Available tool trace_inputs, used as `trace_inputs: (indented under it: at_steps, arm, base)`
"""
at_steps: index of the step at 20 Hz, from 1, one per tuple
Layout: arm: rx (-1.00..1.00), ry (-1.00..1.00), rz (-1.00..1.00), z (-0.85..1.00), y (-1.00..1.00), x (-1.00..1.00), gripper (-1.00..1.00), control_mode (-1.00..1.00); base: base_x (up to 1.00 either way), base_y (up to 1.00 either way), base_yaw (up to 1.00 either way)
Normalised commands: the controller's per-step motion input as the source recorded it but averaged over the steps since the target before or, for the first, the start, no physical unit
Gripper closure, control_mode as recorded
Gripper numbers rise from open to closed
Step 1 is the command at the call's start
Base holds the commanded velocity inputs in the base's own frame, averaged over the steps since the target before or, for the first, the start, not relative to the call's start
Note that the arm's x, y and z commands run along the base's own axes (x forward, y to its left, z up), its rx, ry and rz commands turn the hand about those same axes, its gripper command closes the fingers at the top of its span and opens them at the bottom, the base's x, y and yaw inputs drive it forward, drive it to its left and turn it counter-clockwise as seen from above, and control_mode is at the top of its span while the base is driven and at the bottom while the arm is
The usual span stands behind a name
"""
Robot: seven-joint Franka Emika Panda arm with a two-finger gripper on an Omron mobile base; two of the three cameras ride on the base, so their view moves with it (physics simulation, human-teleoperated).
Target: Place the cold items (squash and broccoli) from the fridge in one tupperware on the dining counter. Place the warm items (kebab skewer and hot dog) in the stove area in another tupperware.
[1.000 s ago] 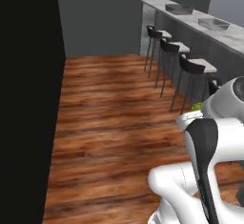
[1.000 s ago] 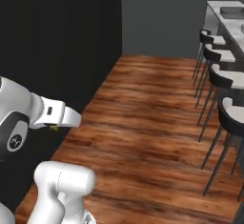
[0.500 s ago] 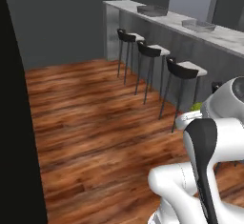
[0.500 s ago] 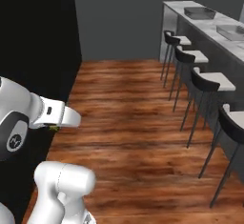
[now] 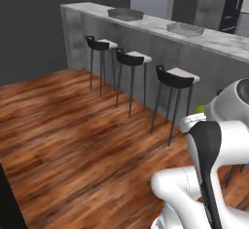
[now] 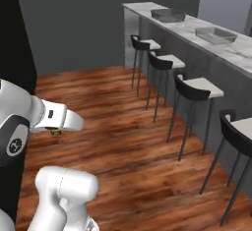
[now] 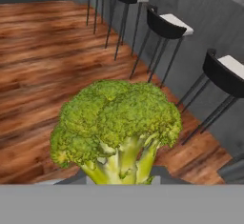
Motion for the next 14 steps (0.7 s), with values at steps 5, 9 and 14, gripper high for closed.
trace_inputs:
  at_steps: [5, 9, 14]
  arm:
    - [0.00, 0.00, 0.00, 0.00, 0.00, 0.00, 1.00, 1.00]
    - [0.00, 0.00, 0.00, 0.00, 0.00, 0.00, 1.00, 1.00]
    - [0.00, 0.00, 0.00, 0.00, 0.00, 0.00, 1.00, 1.00]
  base:
    - [0.93, 0.84, -0.45]
    - [0.93, 0.83, -0.44]
    - [0.94, 0.90, -0.42]
